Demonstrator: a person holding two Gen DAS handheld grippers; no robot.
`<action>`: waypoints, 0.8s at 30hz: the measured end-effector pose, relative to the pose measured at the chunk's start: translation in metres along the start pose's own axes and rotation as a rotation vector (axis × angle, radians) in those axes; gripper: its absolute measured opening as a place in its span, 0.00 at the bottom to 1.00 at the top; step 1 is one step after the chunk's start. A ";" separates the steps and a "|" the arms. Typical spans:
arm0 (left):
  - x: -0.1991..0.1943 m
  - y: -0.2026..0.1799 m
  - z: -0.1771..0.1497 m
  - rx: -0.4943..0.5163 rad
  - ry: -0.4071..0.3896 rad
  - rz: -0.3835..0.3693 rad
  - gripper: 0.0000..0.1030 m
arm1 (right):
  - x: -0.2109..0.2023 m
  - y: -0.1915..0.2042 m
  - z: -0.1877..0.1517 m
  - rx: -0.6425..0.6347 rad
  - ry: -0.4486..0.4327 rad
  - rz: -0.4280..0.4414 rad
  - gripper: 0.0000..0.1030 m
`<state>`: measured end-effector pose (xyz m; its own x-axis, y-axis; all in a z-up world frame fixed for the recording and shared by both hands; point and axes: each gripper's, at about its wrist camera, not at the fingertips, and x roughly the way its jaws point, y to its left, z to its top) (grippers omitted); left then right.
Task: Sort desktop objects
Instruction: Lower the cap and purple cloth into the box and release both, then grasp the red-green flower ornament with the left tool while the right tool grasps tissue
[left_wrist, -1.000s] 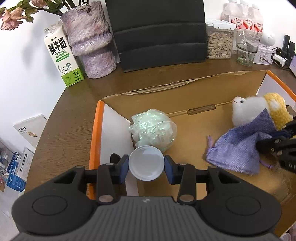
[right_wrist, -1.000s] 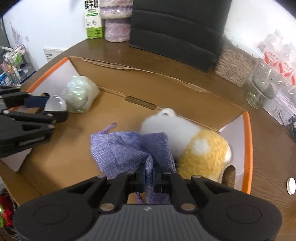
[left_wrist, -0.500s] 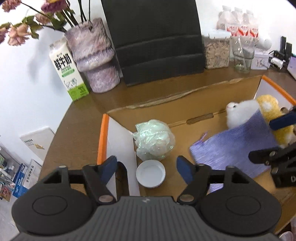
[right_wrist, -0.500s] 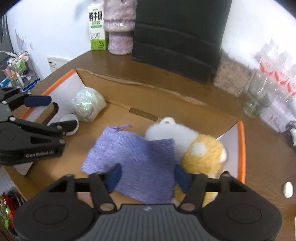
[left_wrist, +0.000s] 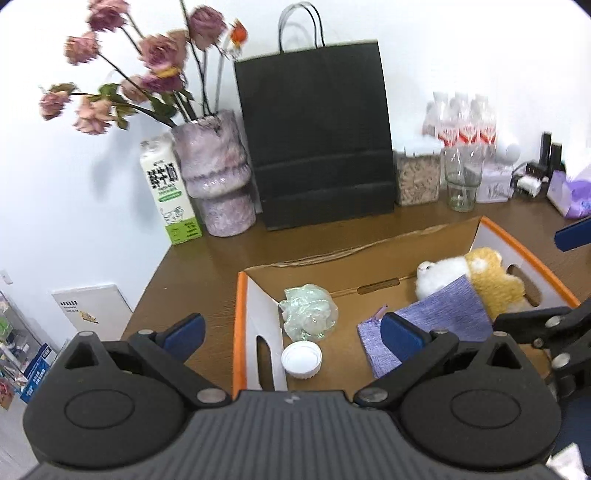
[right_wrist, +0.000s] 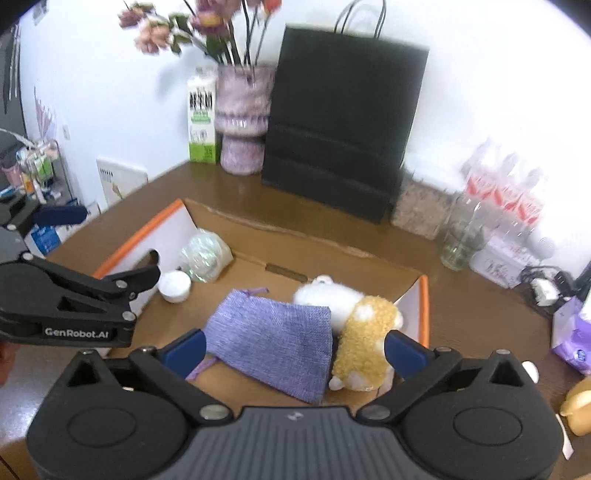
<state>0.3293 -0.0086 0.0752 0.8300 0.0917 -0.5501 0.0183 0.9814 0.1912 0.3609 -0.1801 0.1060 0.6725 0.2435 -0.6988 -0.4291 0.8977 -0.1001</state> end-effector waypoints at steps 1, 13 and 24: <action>-0.008 0.003 -0.001 -0.008 -0.011 -0.002 1.00 | -0.009 0.002 -0.002 -0.001 -0.017 -0.001 1.00; -0.100 0.034 -0.056 -0.084 -0.142 -0.030 1.00 | -0.114 0.041 -0.070 -0.046 -0.263 0.007 1.00; -0.143 0.030 -0.139 -0.112 -0.242 -0.034 1.00 | -0.137 0.080 -0.170 -0.025 -0.408 -0.018 1.00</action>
<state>0.1339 0.0317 0.0467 0.9394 0.0287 -0.3416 -0.0023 0.9970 0.0776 0.1323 -0.2040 0.0731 0.8619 0.3581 -0.3591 -0.4264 0.8951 -0.1307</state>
